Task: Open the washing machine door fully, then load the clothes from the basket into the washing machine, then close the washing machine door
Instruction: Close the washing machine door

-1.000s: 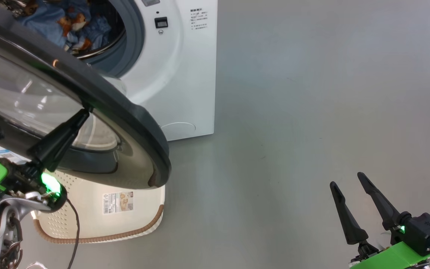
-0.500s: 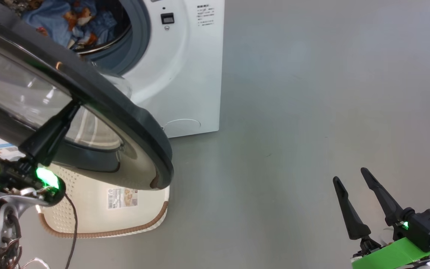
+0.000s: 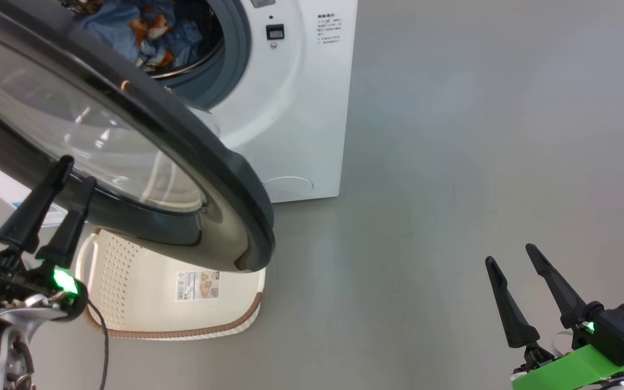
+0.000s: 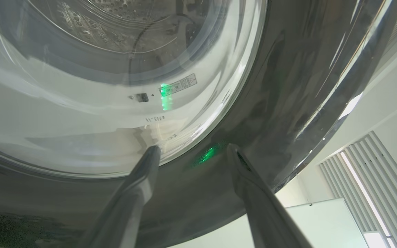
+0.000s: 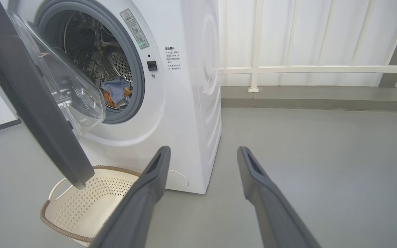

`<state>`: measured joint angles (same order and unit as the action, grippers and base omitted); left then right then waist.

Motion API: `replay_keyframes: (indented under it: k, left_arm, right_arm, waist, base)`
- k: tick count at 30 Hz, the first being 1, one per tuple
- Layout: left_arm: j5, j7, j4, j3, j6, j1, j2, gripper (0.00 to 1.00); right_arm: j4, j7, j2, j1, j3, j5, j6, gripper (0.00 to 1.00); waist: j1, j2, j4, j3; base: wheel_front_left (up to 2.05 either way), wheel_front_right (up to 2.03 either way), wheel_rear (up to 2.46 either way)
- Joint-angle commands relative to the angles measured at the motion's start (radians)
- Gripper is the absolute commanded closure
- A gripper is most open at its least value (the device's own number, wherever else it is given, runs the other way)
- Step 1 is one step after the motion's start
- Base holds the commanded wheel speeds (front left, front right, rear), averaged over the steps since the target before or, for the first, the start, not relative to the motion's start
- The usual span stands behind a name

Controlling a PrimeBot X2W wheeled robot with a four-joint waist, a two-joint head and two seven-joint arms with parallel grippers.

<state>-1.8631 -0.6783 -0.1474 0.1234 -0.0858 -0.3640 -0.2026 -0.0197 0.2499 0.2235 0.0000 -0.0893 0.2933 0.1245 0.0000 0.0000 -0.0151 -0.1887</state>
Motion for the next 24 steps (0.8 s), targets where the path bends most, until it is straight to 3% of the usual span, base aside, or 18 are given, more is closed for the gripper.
replay_keyframes:
  k: [1,13,24]
  left_arm:
    - [0.017,0.019,0.026,0.045,-0.02,0.002,-0.026,0.0]
    - [0.198,0.182,0.109,0.095,-0.044,0.069,0.006,0.0]
    - [0.525,0.39,0.199,0.051,-0.045,0.167,-0.02,0.0]
  right_arm:
    - [-0.019,0.012,0.012,-0.001,-0.022,-0.003,0.006,0.0]
    - [-0.02,0.012,0.011,0.021,-0.018,-0.009,0.006,0.0]
    - [-0.017,0.012,0.017,0.037,-0.011,-0.013,0.006,0.0]
  waist:
    - [0.0,0.0,0.008,0.01]
    - [0.0,0.0,0.021,0.04]
    - [0.0,0.0,0.034,0.068]
  base:
    - [0.0,0.0,0.0]
    - [0.0,0.0,0.0]
    - [0.0,0.0,0.0]
